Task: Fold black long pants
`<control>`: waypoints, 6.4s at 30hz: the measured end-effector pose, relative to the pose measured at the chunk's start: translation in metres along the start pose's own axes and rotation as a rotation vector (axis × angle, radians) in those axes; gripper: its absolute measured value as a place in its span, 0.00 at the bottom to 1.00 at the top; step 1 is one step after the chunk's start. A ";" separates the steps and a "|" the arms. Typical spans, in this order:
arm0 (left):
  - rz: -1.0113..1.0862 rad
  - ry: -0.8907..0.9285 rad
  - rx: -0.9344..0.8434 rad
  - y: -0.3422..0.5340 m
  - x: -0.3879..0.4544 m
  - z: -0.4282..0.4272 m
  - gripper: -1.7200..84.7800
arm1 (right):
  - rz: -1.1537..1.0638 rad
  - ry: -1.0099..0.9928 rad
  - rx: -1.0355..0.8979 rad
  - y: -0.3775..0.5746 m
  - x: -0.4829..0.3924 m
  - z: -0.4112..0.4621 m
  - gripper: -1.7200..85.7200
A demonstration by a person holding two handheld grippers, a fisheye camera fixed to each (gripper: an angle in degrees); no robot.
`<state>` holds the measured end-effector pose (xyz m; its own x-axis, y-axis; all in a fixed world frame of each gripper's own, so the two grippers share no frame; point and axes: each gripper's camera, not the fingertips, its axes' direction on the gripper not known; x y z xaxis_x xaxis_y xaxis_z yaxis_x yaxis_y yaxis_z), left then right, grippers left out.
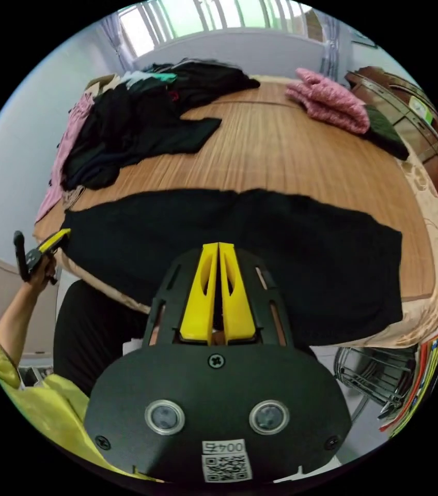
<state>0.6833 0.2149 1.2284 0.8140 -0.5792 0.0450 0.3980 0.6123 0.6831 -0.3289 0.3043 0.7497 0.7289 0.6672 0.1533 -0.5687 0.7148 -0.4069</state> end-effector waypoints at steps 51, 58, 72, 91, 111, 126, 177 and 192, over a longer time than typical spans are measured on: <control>-0.160 0.059 0.019 -0.012 -0.090 0.044 0.03 | 0.177 0.204 0.000 -0.050 0.182 -0.152 0.04; -0.205 0.114 0.011 -0.009 -0.102 0.046 0.03 | 0.144 0.241 -0.040 -0.088 0.219 -0.157 0.04; -0.274 0.199 0.026 -0.011 -0.111 0.031 0.03 | 0.183 -0.021 -0.054 -0.040 0.343 -0.183 0.11; -0.212 0.073 0.006 -0.077 -0.062 -0.043 0.03 | 0.240 0.073 0.082 0.172 0.547 -0.280 0.10; 0.058 0.196 -0.109 -0.184 0.078 -0.032 0.03 | 0.869 -0.256 0.184 0.382 0.845 -0.320 0.15; 0.006 0.177 -0.101 -0.204 0.088 -0.020 0.02 | 0.829 -0.429 0.096 0.401 0.949 -0.346 0.07; -0.029 0.264 -0.158 -0.180 0.003 0.044 0.02 | 0.639 -0.331 0.102 0.308 1.022 -0.421 0.04; -0.049 0.355 -0.197 -0.174 -0.053 0.056 0.03 | 0.510 -0.318 0.069 0.153 0.985 -0.419 0.03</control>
<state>0.5470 0.1088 1.1477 0.8737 -0.4097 -0.2621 0.4854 0.6998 0.5241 0.4620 0.9830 0.4611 0.2142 0.9515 0.2206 -0.8478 0.2933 -0.4418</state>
